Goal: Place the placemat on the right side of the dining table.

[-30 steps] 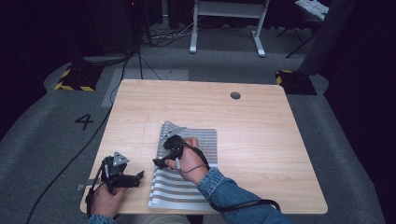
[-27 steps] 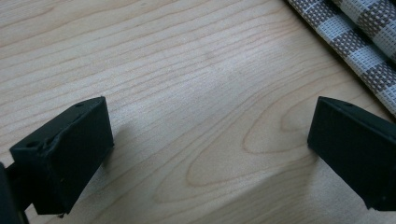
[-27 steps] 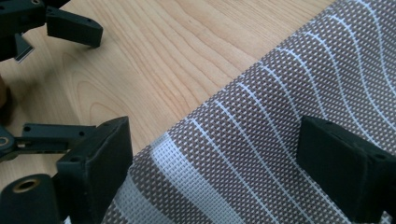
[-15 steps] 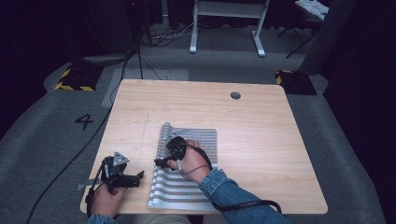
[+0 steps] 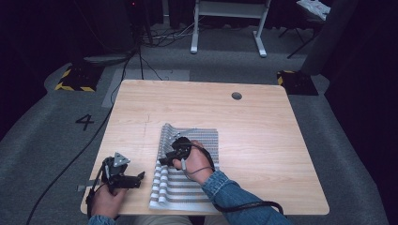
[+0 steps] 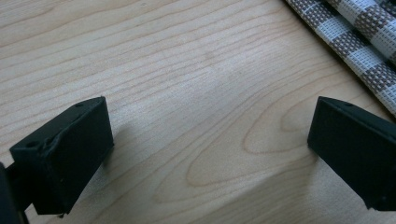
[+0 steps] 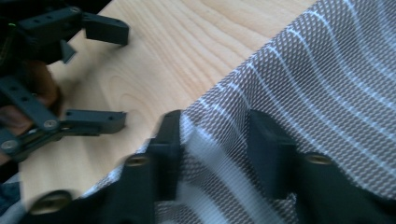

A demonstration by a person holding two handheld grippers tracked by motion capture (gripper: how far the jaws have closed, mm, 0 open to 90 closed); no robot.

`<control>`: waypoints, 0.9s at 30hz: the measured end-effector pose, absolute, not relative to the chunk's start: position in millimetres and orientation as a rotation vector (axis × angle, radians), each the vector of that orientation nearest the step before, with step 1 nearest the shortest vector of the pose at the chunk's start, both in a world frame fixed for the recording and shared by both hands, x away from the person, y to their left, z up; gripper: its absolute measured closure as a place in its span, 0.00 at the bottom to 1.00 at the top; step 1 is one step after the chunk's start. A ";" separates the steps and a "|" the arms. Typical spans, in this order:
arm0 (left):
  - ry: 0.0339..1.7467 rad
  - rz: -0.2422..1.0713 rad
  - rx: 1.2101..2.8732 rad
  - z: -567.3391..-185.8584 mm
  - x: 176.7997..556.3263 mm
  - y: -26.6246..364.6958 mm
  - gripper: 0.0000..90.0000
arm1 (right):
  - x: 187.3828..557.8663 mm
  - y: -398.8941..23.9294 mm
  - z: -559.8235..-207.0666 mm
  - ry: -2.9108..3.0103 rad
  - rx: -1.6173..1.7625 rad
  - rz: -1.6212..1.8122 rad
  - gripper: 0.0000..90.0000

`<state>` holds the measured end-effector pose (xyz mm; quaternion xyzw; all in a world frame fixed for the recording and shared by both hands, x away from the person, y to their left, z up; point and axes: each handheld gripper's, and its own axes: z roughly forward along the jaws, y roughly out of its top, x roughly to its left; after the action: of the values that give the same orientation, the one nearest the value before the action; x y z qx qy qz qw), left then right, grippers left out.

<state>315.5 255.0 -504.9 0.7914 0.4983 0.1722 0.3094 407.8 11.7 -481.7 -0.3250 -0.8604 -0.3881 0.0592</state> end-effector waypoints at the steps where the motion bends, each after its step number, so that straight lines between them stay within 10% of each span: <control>1: 1.316 0.455 2.091 -504.9 315.5 255.0 0.00 | 407.0 10.7 -481.5 -2.588 -0.986 -1.185 0.73; 5: 1.317 0.455 2.090 -504.9 315.5 255.0 0.00 | 404.5 5.4 -470.2 -2.619 -0.941 -1.199 0.88; 27: 1.312 0.451 2.092 -504.9 319.1 254.1 0.00 | 400.3 -101.2 -353.0 -2.780 -0.912 -1.344 0.95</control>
<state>319.1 254.1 -504.9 0.7923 0.4967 0.1709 0.3105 400.3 -101.2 -353.0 -0.2830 -0.8627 -0.4173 -0.0389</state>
